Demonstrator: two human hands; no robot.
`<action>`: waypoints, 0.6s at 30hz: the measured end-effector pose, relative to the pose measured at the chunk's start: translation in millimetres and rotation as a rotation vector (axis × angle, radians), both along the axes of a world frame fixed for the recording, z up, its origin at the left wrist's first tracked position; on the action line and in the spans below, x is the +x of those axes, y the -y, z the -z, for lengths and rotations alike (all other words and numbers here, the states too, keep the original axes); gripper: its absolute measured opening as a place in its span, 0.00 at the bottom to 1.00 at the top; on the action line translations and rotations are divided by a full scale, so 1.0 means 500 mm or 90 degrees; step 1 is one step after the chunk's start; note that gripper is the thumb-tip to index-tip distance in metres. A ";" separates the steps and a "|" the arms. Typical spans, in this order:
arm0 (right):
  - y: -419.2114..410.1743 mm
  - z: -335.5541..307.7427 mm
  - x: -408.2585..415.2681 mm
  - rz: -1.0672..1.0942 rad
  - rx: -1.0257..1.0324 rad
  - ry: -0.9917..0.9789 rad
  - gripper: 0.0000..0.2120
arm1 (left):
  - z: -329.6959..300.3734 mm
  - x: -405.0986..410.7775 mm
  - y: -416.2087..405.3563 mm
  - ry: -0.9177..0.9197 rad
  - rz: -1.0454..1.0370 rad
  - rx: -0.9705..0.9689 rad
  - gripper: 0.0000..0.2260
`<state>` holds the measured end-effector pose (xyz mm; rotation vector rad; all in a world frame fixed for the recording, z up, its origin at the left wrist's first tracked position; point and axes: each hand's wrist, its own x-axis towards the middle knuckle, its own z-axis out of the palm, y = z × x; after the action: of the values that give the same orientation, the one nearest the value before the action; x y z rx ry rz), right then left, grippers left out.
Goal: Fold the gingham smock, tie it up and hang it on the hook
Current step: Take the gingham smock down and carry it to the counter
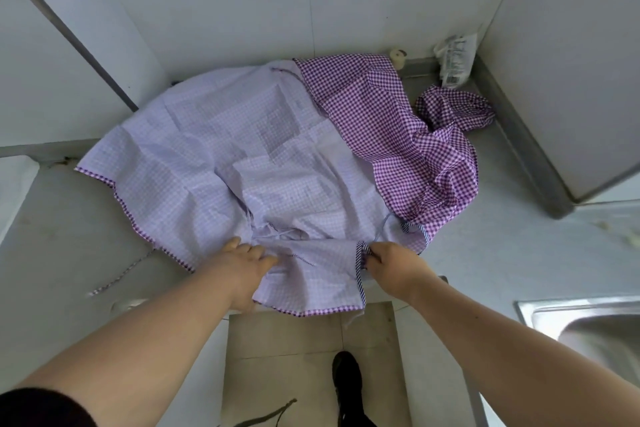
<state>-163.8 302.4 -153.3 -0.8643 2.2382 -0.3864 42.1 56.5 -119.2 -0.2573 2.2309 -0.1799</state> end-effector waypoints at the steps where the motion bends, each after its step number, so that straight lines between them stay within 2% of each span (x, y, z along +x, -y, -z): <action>1: -0.007 -0.003 -0.004 -0.006 -0.007 0.004 0.10 | 0.000 -0.008 -0.001 -0.037 0.012 0.005 0.33; 3: -0.016 -0.005 -0.010 -0.024 -0.021 0.001 0.08 | -0.011 -0.031 -0.001 -0.078 0.024 0.014 0.15; 4: -0.022 -0.007 -0.012 -0.041 -0.018 -0.010 0.07 | -0.019 -0.046 -0.003 -0.082 0.004 0.022 0.12; 7: -0.039 -0.023 -0.020 -0.142 0.023 -0.070 0.11 | -0.051 -0.102 0.014 -0.149 -0.156 0.079 0.10; 10: -0.057 -0.037 -0.033 -0.205 0.075 -0.099 0.14 | -0.106 -0.183 0.046 -0.350 -0.318 0.111 0.11; 12: -0.073 -0.037 -0.042 -0.191 0.094 -0.086 0.14 | -0.150 -0.248 0.048 -0.500 -0.369 0.120 0.11; 14: -0.099 -0.027 -0.055 -0.149 0.103 -0.078 0.15 | -0.178 -0.311 0.031 -0.596 -0.355 0.125 0.12; 15: -0.108 -0.020 -0.060 -0.114 0.108 -0.074 0.19 | -0.182 -0.330 0.024 -0.621 -0.338 0.117 0.13; 17: -0.133 -0.012 -0.075 0.001 0.072 -0.043 0.42 | -0.174 -0.368 0.004 -0.645 -0.302 0.107 0.12; 18: -0.140 -0.008 -0.082 0.053 0.049 -0.038 0.50 | -0.167 -0.376 -0.004 -0.635 -0.281 0.103 0.12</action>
<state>-205.0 372.2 -149.5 -0.7523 2.3337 -0.3140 -146.2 58.5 -35.9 -0.8869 3.0494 0.4700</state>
